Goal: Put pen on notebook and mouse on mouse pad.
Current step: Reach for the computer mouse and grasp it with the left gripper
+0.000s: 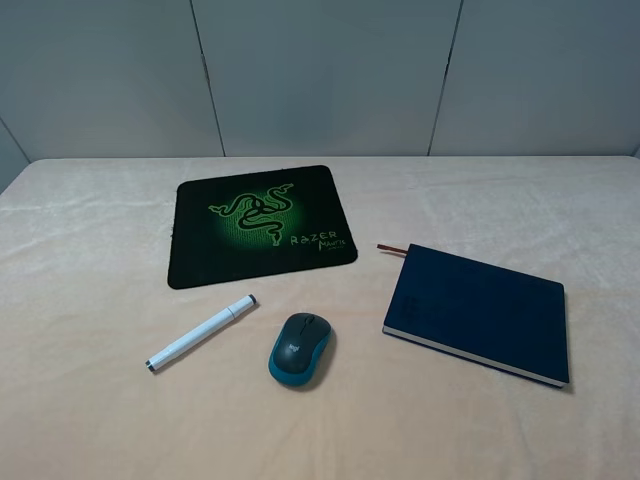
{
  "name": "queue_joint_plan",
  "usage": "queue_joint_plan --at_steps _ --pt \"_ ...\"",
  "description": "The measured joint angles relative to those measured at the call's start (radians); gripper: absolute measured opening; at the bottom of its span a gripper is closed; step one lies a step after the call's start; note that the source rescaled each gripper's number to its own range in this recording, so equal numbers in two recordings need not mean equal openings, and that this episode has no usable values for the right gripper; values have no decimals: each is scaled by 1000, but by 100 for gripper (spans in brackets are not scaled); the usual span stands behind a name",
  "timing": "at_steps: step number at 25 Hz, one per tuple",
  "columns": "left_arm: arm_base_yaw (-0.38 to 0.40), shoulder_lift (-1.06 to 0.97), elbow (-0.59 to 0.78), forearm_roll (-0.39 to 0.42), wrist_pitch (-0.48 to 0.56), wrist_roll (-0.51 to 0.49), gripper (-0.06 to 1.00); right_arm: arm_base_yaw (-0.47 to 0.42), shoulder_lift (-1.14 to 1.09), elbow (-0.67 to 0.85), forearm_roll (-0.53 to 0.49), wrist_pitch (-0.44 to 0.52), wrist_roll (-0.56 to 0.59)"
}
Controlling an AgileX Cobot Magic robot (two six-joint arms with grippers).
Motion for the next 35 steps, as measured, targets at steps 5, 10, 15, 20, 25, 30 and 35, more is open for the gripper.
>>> queue_joint_plan --at_steps 5,10,15,20,25,30,35 --pt "0 0 -5 0 5 0 95 0 0 0 0 0 0" --pt "0 0 -62 0 18 0 95 0 0 0 0 0 0" --pt "0 26 -134 0 42 0 93 0 0 0 0 0 0" --pt "0 191 -219 -18 62 0 93 0 0 0 0 0 0" --pt "0 380 -269 -55 74 12 93 0 0 0 0 0 0" --pt "-6 534 -294 -108 60 51 93 0 0 0 0 0 0" --pt "-56 655 -294 -127 24 54 93 0 0 0 0 0 0"
